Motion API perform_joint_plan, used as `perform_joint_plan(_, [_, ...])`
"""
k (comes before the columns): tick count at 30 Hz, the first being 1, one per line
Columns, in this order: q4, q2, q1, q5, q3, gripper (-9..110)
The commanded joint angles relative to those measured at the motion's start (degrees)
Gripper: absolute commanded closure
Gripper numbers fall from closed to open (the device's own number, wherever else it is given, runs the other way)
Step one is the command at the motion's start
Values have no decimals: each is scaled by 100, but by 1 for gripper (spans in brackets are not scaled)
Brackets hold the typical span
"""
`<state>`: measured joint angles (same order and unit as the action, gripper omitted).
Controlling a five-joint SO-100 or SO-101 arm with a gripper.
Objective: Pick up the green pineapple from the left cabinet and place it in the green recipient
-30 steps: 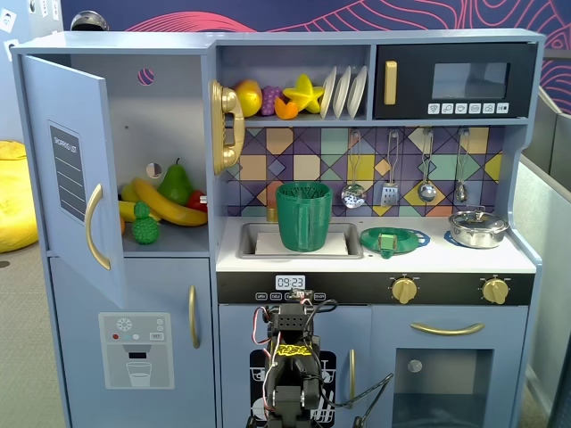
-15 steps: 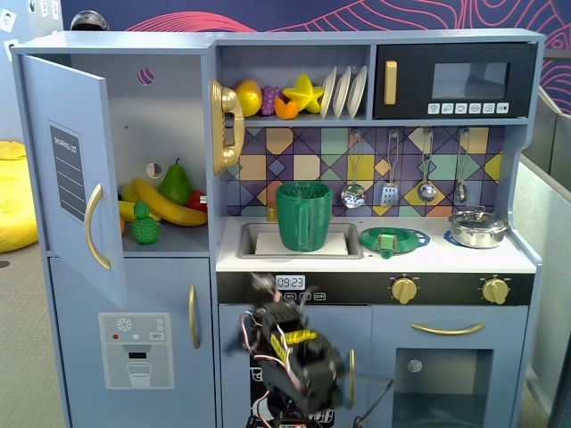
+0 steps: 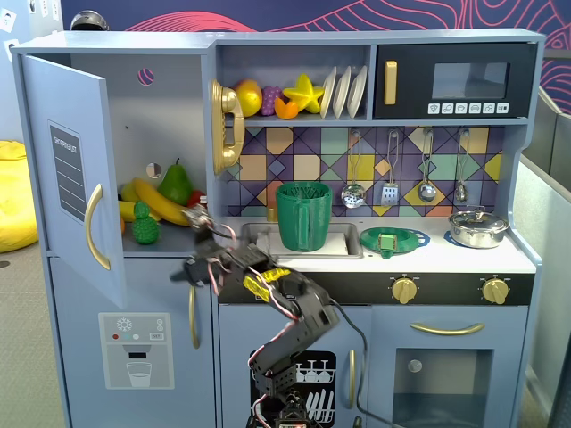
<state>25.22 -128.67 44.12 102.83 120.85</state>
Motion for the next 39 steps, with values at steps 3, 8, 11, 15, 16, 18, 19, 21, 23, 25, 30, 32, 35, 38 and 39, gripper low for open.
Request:
perform_joint_plan(3, [-466, 703, 413, -202, -1854, 101])
perform_joint_plan(8, [-1538, 1195, 167, -554, -2065, 91])
perform_joint_plan(11, [-1978, 1301, 18, -1063, -1951, 75])
perform_joint_plan(15, [-2610, 1345, -62, -1310, -1600, 63])
perform_joint_plan(16, [-2725, 1380, -114, -1301, -1529, 62])
perform_joint_plan(18, [-3032, 1468, -237, -1327, -1397, 58])
perform_joint_plan(19, [-3155, 1521, -299, -1301, -1354, 56])
perform_joint_plan(21, [-3375, 1617, -360, -1204, -1266, 55])
perform_joint_plan(23, [-3683, 1723, -360, -1046, -1107, 54])
perform_joint_plan(25, [-3858, 1837, -360, -1002, -1037, 54])
perform_joint_plan(30, [-4148, 2232, -369, -1020, -1178, 55])
perform_joint_plan(32, [-4219, 2382, -352, -1011, -1283, 56])
perform_joint_plan(35, [-4324, 2610, -316, -976, -1397, 56])
perform_joint_plan(38, [-4421, 2839, -281, -958, -1494, 56])
perform_joint_plan(39, [-4456, 2918, -272, -949, -1538, 57])
